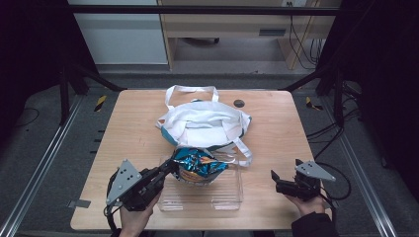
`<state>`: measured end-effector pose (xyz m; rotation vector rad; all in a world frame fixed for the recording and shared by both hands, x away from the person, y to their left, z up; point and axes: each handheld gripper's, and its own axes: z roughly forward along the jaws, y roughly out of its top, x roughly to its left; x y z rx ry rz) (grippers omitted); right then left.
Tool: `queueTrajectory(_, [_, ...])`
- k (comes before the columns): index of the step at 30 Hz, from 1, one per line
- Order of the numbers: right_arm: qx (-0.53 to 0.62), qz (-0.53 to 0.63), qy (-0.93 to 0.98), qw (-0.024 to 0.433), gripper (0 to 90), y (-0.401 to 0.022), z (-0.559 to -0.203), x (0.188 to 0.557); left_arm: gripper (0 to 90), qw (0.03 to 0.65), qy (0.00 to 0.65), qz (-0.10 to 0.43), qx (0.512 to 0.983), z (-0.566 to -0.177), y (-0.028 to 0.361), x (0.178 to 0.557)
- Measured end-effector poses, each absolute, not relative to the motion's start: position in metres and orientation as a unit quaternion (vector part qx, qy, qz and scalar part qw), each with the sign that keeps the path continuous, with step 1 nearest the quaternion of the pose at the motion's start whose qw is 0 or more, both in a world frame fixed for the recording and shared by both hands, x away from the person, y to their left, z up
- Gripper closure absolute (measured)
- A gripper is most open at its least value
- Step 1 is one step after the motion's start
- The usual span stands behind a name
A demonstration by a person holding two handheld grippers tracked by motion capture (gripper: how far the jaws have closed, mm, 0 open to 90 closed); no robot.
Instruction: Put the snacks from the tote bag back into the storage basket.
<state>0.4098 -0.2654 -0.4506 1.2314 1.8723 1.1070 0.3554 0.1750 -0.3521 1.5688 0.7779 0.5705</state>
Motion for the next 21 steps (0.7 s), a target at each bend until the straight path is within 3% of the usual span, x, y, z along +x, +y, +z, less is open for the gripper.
queueTrajectory(21, [0.468,0.419,0.713,0.312,6.5,-0.265,-0.451,0.410,89.9,0.580,0.348,0.213,0.705,-0.382,0.160,0.356])
